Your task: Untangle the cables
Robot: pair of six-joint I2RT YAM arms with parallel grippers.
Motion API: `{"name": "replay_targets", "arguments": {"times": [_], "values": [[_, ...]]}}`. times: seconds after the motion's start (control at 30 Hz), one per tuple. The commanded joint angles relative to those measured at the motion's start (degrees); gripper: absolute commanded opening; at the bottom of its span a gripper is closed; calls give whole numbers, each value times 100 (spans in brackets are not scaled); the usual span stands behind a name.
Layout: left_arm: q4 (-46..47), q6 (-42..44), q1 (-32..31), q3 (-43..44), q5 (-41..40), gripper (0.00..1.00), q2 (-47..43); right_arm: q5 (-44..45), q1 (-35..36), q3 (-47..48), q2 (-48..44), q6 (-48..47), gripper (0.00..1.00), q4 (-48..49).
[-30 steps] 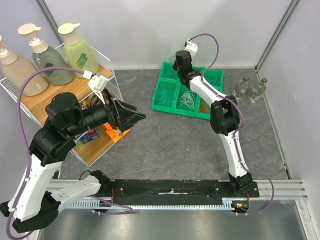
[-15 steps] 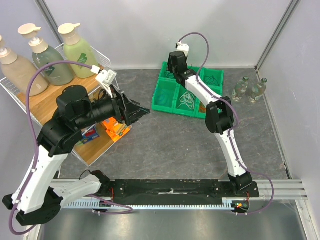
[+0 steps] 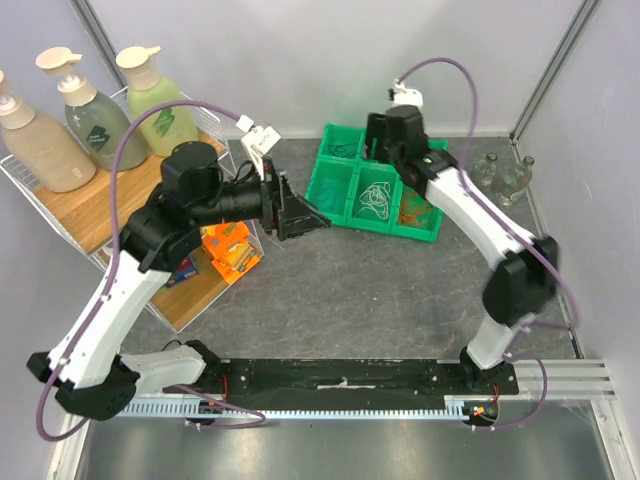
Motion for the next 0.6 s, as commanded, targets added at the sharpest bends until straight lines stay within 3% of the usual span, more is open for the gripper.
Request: {"name": "replay_targets", "arguments": {"times": [0.0,0.13,0.27,0.3,0.43,0.57], "values": [[749,-212,8,111,724,71,189,-342,24,-1834,-2030,-148,76,-329],[1039,-362,-1,14,602,71,189,-238,24,-3127,-3832,1,77,-1206],[1469,-493,-10,-372,268,71,-65,52,24,-3587,-5494,195,79,-2129],[1601,-555,-18,-460,198,71,-118,105,24,-3561,-5889,230,98,-2332],[1831,-573,-10,-479,-40,72,-224,219,24,-3167,-6894,248,98,-2737],[1901,-555,-18,-58,-444,73,-180,990,24,-2210,-6668,676,98,-3220]]}}
